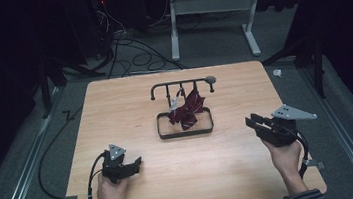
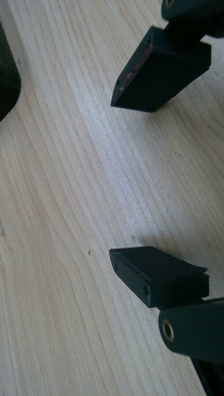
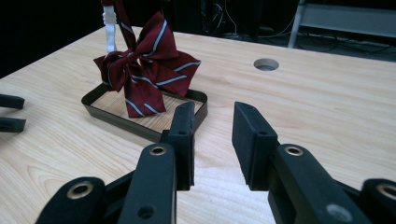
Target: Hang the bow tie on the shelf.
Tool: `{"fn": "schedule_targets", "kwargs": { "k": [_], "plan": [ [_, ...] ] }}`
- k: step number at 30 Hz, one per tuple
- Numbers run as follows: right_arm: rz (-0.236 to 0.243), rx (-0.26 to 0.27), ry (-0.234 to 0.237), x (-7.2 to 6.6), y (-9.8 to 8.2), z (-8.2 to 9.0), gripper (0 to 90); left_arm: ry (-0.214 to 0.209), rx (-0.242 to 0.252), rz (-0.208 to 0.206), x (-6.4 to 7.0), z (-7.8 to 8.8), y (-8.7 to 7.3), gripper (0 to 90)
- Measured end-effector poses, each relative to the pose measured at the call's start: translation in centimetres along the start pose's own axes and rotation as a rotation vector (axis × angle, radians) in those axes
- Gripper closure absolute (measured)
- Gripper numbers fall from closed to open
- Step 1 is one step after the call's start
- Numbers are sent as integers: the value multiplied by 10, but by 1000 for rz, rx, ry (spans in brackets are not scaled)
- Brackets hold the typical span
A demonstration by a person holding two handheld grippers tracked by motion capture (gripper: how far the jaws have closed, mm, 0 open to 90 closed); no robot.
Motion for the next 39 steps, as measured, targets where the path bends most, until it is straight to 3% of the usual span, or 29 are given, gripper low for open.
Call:
{"fn": "schedule_targets", "kwargs": {
  "k": [39],
  "plan": [
    [-87,-61,76,-12,-50,-37,686,0,0,1,0,0,0,230]
  ]
}}
Point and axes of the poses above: each handheld gripper's, and its own axes: z roughly backward along the jaws, y roughly out of its top, x roughly to its right, the point moved 7 cm from there along -z, roughly forward along the jaws, and after that the axes turned 10 degrees about y, right-handed, at the moved point
